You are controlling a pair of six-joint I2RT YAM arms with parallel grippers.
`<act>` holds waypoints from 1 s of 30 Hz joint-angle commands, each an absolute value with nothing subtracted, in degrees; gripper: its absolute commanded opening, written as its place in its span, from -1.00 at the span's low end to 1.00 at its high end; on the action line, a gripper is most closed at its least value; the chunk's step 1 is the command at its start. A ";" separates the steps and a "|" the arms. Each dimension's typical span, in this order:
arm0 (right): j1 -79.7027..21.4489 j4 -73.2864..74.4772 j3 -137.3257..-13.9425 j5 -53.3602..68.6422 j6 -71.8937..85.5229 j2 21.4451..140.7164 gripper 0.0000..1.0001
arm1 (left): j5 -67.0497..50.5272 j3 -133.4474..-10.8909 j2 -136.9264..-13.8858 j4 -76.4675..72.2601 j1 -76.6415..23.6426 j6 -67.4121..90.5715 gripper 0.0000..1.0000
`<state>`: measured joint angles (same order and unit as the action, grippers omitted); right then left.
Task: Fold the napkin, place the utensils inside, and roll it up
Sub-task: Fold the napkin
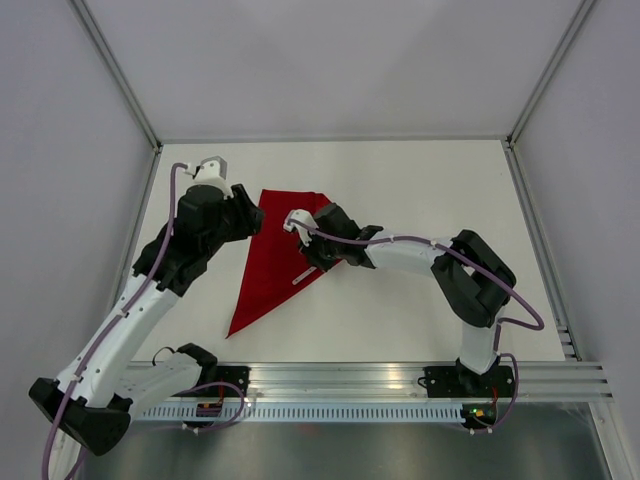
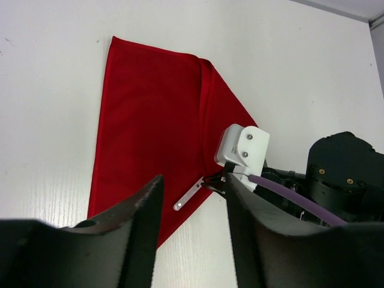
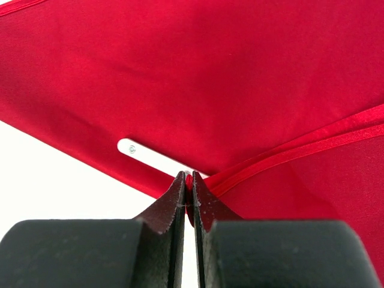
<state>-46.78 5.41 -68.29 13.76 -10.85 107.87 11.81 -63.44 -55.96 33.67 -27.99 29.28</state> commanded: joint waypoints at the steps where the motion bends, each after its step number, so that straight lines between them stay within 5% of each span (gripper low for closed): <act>1: -47.81 5.36 -69.08 12.66 -11.78 108.63 -0.79 | 13.53 -61.71 -56.60 33.13 -28.04 32.78 -0.03; 9: -48.51 5.27 -69.44 12.39 -11.51 108.19 -0.81 | 22.85 -54.07 -60.11 35.51 -27.95 40.94 -0.45; 18: -48.87 4.83 -69.26 12.57 -11.34 108.46 -0.81 | 16.00 -43.08 -65.03 27.08 -23.65 42.89 -0.95; 23: -49.48 4.83 -68.91 13.09 -11.43 108.54 -0.79 | 12.57 -39.73 -67.32 22.24 -22.68 42.89 -0.95; 30: -49.83 5.89 -69.69 13.88 -10.99 108.37 -0.46 | 10.72 -38.67 -70.04 19.52 -22.59 42.89 -0.95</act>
